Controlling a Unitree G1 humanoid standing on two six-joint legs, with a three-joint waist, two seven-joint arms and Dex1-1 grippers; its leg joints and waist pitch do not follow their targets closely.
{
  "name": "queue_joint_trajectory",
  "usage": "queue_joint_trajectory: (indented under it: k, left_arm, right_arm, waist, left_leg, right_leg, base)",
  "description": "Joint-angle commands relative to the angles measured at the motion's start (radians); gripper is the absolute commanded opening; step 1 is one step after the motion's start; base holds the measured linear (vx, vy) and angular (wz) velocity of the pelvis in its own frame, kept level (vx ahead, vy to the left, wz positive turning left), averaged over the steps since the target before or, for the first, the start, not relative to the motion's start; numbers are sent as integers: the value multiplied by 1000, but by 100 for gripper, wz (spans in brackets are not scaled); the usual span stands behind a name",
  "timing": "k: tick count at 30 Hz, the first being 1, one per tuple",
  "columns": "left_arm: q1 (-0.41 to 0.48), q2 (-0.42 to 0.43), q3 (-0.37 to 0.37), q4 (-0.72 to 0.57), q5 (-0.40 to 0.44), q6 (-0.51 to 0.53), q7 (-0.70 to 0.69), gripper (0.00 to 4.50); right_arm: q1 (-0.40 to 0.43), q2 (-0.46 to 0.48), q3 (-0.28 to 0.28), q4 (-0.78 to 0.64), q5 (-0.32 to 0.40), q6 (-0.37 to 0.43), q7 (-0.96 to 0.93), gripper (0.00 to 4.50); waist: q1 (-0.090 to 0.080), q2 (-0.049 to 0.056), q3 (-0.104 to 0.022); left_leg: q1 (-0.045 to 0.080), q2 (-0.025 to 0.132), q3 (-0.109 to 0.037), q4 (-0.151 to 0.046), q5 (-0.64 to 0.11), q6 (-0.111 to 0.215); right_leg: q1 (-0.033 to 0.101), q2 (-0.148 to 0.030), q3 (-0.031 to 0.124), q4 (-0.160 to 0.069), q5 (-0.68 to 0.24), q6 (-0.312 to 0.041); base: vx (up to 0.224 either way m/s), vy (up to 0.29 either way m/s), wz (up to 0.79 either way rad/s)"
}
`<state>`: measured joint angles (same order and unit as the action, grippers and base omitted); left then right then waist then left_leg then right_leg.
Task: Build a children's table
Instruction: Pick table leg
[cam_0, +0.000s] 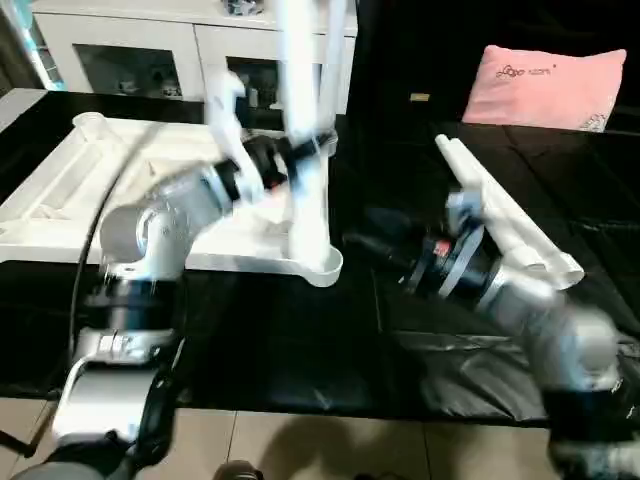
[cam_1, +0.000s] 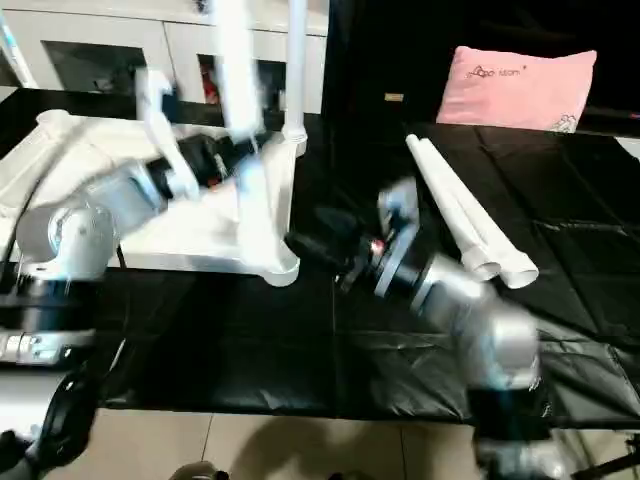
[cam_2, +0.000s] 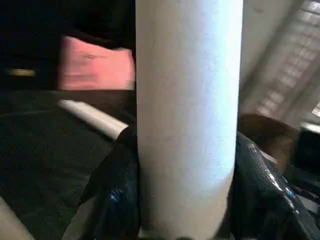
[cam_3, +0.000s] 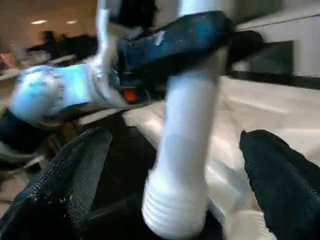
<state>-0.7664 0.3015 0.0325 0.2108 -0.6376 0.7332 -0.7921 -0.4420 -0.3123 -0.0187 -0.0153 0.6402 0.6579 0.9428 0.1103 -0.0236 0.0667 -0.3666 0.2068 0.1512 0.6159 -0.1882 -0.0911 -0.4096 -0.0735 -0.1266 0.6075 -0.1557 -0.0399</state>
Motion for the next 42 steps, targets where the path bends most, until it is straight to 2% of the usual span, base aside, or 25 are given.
queue_joint_trajectory:
  k: [1, 2, 3, 4, 5, 6, 7, 8, 10, 11, 12, 14, 17, 19, 21, 22, 25, 35, 42]
  left_arm:
    - [-1, 18, -39, -63, -33, 20, -95, 191]
    - [4, 20, -52, -91, -70, 42, -154, 191]
    - [4, 20, -52, -91, -70, 42, -154, 191]
    - [2, 3, -47, -105, -99, 56, -170, 191]
    - [2, 3, -47, -105, -99, 56, -170, 191]
    - [1, -11, -42, -119, -124, 69, -189, 191]
    - [2, -13, -41, -122, -129, 72, -194, 191]
    - [7, -19, -40, -140, -149, 81, -212, 191]
    - [15, -24, -40, -163, -181, 94, -233, 191]
    - [17, -25, -40, -167, -186, 96, -237, 191]
    - [23, -26, -45, -181, -198, 102, -251, 191]
    - [26, -31, -53, -187, -198, 103, -257, 191]
    - [20, -41, -56, -176, -191, 98, -257, 191]
    - [16, -46, -55, -167, -189, 94, -254, 191]
    - [12, -53, -52, -158, -189, 90, -248, 191]
    - [11, -55, -53, -156, -188, 88, -247, 191]
    - [11, -59, -55, -151, -180, 84, -247, 191]
    - [15, -64, -59, -153, -172, 79, -248, 191]
    - [14, -70, -56, -151, -168, 73, -243, 190]
  right_arm:
    - [-29, -36, 19, 20, 19, 41, 58, 450]
    - [-60, -59, 49, 43, 26, 79, 108, 450]
    - [-60, -59, 49, 43, 26, 79, 108, 450]
    - [-76, -73, 76, 60, 20, 85, 152, 450]
    - [-76, -73, 76, 60, 20, 85, 152, 450]
    - [-90, -77, 96, 82, 10, 77, 175, 450]
    - [-93, -76, 99, 87, 7, 75, 177, 450]
    - [-105, -71, 105, 105, 3, 70, 182, 450]
    - [-123, -59, 101, 132, 11, 79, 193, 450]
    - [-126, -56, 100, 137, 14, 81, 195, 432]
    - [-140, -50, 98, 159, 22, 89, 207, 413]
    - [-151, -47, 101, 178, 29, 93, 226, 411]
    - [-154, -41, 100, 188, 42, 98, 240, 378]
    - [-156, -36, 98, 196, 49, 102, 242, 361]
    - [-160, -33, 99, 204, 53, 113, 249, 342]
    - [-160, -30, 96, 205, 67, 127, 264, 332]
    - [-160, -20, 104, 211, 53, 120, 258, 310]
    - [-153, -10, 109, 188, 48, 100, 255, 228]
    - [-150, -14, 113, 188, 43, 88, 285, 204]
  waist:
    - [0, 2, -83]
    - [-2, 1, -80]
    - [-1, 1, -79]
    - [0, -8, -80]
    - [1, -6, -78]
    - [1, -10, -77]
    - [2, -9, -78]
    - [1, -13, -77]
    - [1, -14, -77]
    - [1, -13, -77]
    - [-1, -18, -78]
    - [-1, -14, -78]
    - [-1, -15, -79]
    - [2, -11, -79]
    - [1, -13, -79]
    - [2, -10, -79]
    - [2, -13, -80]
    - [1, -10, -79]
    - [2, -10, -80]
  left_leg:
    - [3, 21, 2, -73, -134, 26]
    - [3, 22, 4, -72, -134, 25]
    - [2, 21, 7, -71, -133, 26]
    - [1, 20, 8, -69, -135, 26]
    - [0, 20, 8, -69, -131, 25]
    - [1, 19, 10, -68, -136, 24]
    - [0, 18, 9, -68, -136, 22]
    - [0, 18, 9, -69, -129, 20]
    - [0, 18, 10, -68, -129, 20]
    - [-1, 18, 9, -68, -131, 20]
    - [-2, 18, 9, -68, -125, 20]
    - [-1, 18, 9, -68, -123, 23]
    - [-1, 18, 9, -68, -115, 23]
    - [0, 19, 9, -68, -115, 22]
    - [0, 20, 8, -69, -118, 19]
    - [0, 19, 8, -69, -120, 18]
    - [-2, 17, 9, -68, -117, 18]
    - [0, 19, 8, -70, -124, 11]
    - [0, 19, 8, -70, -123, 15]
  right_leg:
    - [70, -72, 56, -82, -347, -77]
    - [69, -73, 57, -79, -341, -96]
    - [68, -74, 59, -83, -350, -97]
    - [69, -75, 58, -82, -361, -98]
    - [70, -75, 58, -82, -367, -96]
    - [68, -75, 57, -88, -395, -84]
    - [70, -77, 56, -86, -406, -81]
    - [68, -76, 56, -91, -426, -65]
    - [67, -77, 56, -92, -434, -63]
    - [67, -75, 56, -90, -434, -58]
    - [67, -73, 56, -90, -432, -49]
    - [66, -74, 55, -90, -431, -47]
    - [67, -72, 56, -89, -420, -44]
    - [65, -73, 56, -89, -416, -47]
    - [66, -72, 56, -89, -413, -50]
    - [66, -72, 55, -89, -415, -50]
    - [68, -72, 55, -91, -421, -42]
    - [66, -72, 55, -92, -430, -41]
    - [67, -72, 55, -90, -422, -44]
  base:
    - [0, 0, 0]
    - [0, 0, 0]
    - [0, 0, 0]
    - [0, 0, 0]
    - [0, 0, 0]
    - [0, 0, 0]
    - [0, 0, 0]
    - [0, 0, 0]
    - [0, 0, 0]
    - [0, 0, 0]
    - [0, 0, 0]
    - [0, 0, 0]
    - [0, 0, 0]
    - [0, 0, 0]
    - [0, 0, 0]
    - [0, 0, 0]
    - [0, 0, 0]
    - [0, 0, 0]
    - [0, 0, 0]
